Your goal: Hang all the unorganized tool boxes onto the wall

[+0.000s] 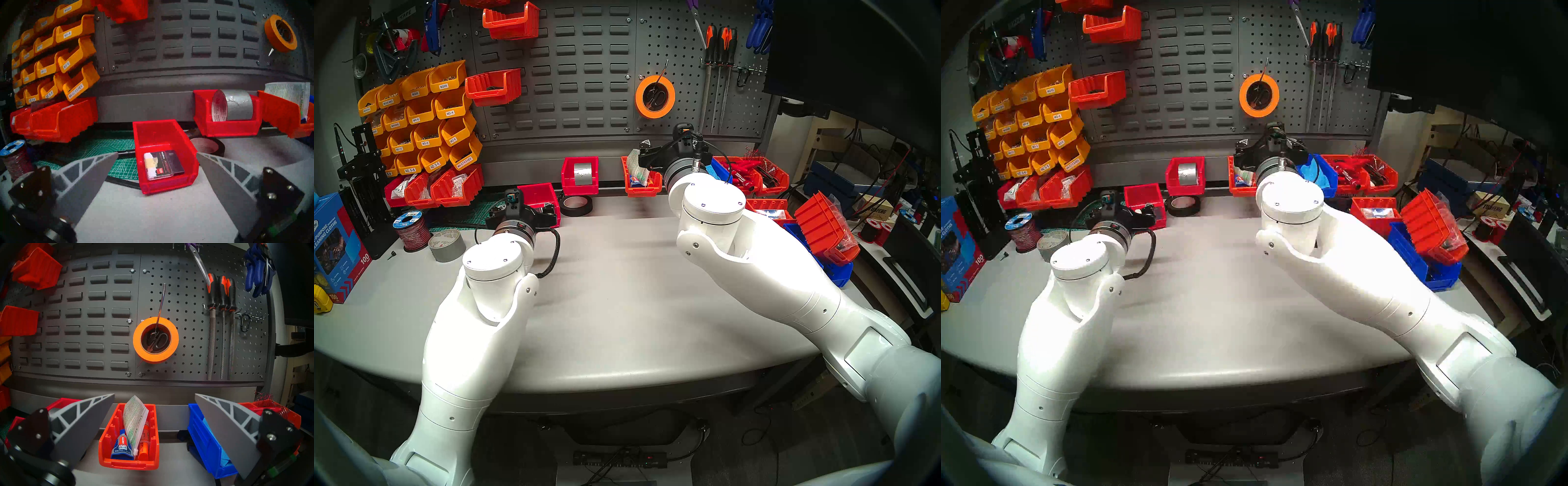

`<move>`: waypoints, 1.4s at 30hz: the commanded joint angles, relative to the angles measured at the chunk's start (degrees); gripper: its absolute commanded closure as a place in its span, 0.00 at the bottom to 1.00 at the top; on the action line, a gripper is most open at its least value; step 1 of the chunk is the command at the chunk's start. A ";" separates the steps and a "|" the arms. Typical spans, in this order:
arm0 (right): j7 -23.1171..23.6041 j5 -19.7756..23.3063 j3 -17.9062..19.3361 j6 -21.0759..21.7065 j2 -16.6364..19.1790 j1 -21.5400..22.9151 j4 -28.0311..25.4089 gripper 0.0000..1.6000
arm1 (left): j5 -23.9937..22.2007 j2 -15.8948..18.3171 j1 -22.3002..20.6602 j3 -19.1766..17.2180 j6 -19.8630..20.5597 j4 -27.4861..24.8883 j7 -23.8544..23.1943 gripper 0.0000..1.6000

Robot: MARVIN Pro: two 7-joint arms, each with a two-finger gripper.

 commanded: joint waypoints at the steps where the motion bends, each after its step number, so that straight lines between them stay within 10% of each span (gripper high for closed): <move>1: 0.03 -0.35 0.24 0.09 -0.14 0.85 -0.43 0.00 | 4.20 -3.37 -1.28 2.85 -3.71 4.20 5.64 0.00; 16: 0.03 -0.33 0.25 0.07 -0.14 0.83 -0.43 0.00 | 2.93 -2.08 -7.80 0.02 -10.01 12.08 3.91 0.00; 42: 0.04 -0.35 0.24 0.09 -0.14 0.84 -0.43 0.00 | 0.01 -1.52 -12.80 -2.37 -9.58 19.52 0.38 0.00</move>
